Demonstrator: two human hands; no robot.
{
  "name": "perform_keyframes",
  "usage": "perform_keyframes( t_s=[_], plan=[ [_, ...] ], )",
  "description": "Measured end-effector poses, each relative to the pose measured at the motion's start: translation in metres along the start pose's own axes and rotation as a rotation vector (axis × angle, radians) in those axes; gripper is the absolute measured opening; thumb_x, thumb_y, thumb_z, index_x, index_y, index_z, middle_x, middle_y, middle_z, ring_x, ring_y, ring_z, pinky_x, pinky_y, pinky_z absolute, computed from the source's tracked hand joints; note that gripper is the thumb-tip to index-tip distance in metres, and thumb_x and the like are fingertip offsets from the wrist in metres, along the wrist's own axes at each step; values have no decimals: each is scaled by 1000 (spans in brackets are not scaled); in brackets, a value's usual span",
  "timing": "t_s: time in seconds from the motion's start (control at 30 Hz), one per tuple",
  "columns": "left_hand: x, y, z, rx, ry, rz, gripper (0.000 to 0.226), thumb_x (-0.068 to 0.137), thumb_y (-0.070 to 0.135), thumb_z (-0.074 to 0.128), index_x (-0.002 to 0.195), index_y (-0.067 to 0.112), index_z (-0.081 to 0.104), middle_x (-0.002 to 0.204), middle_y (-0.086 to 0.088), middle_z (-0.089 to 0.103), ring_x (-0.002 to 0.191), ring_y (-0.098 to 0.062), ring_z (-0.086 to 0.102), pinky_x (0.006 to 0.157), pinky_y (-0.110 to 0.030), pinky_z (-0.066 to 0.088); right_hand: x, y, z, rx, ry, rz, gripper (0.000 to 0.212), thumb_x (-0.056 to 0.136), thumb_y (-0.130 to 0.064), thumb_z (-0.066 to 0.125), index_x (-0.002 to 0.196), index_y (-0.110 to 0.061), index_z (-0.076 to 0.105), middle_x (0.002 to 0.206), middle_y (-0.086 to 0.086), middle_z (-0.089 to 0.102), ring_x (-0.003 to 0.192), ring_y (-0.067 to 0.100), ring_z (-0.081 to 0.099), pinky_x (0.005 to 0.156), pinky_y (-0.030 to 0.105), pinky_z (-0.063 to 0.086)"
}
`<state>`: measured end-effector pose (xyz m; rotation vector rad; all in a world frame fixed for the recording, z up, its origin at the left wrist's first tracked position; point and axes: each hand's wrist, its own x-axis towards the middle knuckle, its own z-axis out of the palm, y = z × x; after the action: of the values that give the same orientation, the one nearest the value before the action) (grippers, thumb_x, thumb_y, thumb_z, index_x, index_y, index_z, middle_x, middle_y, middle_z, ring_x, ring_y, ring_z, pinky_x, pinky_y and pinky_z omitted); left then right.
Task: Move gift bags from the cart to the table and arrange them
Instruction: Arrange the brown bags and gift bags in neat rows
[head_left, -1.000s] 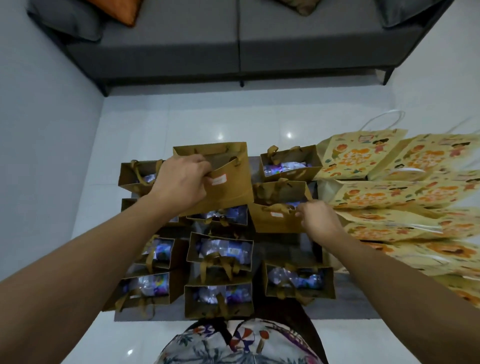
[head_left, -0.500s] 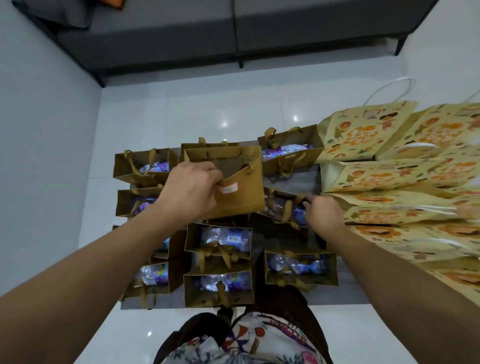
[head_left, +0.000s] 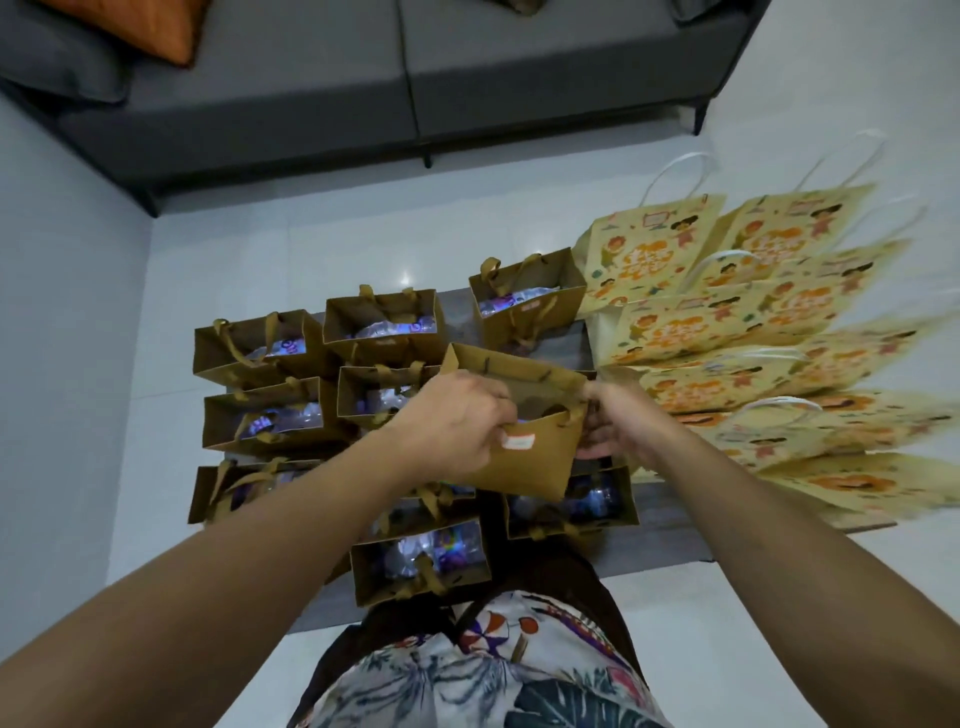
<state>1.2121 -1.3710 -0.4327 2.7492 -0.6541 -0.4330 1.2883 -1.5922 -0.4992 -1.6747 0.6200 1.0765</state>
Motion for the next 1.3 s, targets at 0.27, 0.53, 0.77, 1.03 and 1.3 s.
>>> perform_keyframes(
  t_s=[0.27,0.53,0.77,1.03,1.3],
  plan=[
    [11,18,41,-2,-26,-21,18,92,22,58,103,20,72,102,3,66,93,-20,60,84,-33,45,10,26,-4,-100,293,-90,13,89,-6,61,97,0,69,96,23,70,77,40,71,51,48,61],
    [33,13,63,-40,-62,-148,10,91,23,60,94,22,70,91,5,61,84,-16,58,82,-35,50,39,26,-9,-382,428,-196,12,82,-5,59,84,-4,71,84,15,69,80,33,67,71,50,62],
    [51,13,84,-7,-68,-170,13,85,19,63,94,16,73,90,0,64,79,-20,60,66,-31,46,45,42,-16,-416,451,-313,15,90,-7,62,95,-9,75,92,8,71,88,28,63,76,37,53],
    [57,16,92,-16,-99,-179,16,94,24,58,99,20,73,90,3,63,82,-18,59,72,-34,52,29,59,-13,-410,555,-409,14,91,-6,60,95,-8,72,81,7,66,76,24,57,62,29,36],
    [59,7,76,168,-284,-86,24,98,36,56,115,21,62,105,-1,65,94,-22,61,87,-36,45,18,84,-8,-359,641,-445,37,88,9,50,117,-3,71,92,14,72,79,22,57,69,25,38]
  ],
)
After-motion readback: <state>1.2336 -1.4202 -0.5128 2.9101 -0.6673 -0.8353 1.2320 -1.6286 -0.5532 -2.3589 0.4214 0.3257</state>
